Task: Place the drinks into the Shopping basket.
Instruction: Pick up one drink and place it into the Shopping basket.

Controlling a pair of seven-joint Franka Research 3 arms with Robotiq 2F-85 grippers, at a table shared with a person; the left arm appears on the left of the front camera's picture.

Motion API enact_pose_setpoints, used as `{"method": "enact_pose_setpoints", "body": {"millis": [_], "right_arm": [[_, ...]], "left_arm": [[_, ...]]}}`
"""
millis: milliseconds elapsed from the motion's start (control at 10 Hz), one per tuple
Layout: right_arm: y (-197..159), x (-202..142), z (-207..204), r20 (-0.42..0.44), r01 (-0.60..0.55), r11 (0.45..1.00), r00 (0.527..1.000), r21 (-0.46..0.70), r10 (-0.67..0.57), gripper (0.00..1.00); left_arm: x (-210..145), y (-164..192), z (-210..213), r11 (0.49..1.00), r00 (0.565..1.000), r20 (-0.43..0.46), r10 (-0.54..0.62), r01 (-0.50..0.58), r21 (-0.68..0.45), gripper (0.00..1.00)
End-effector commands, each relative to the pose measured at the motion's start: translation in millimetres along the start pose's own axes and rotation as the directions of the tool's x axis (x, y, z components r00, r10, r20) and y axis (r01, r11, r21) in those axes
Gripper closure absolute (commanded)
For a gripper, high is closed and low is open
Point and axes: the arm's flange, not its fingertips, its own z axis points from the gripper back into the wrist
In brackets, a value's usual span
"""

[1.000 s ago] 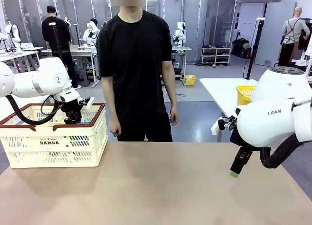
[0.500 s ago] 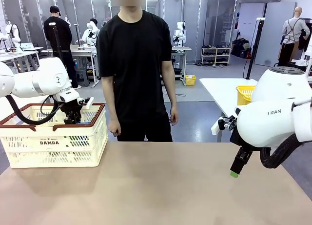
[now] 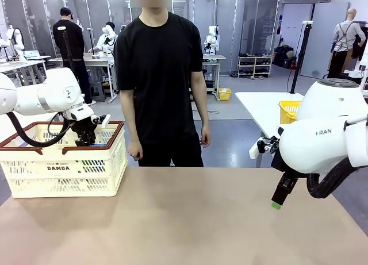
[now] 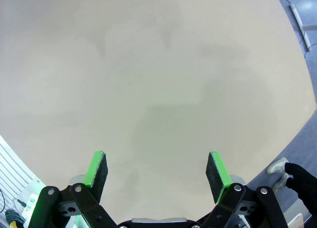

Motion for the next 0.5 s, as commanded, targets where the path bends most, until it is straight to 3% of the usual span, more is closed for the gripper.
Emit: {"method": "enact_pose_setpoints", "body": {"millis": [0,200,400], "right_arm": [[1.1,0.2,-0.3,0.005,0.009,1.000,1.000,-0.013,-0.009,0.00],[1.1,0.2,-0.3,0.005,0.009,1.000,1.000,-0.013,-0.009,0.00],[1.1,0.2,-0.3,0.005,0.009,1.000,1.000,-0.013,-0.009,0.00]], "left_arm": [[-8.3,0.8,-27.0,0.999,1.000,-0.012,-0.002,0.001,-0.033,0.43],[-0.4,0.0,0.0,1.000,1.000,0.000,0.001,-0.001,0.000,0.43],[-0.4,0.0,0.0,1.000,1.000,0.000,0.001,-0.001,0.000,0.43]]}}
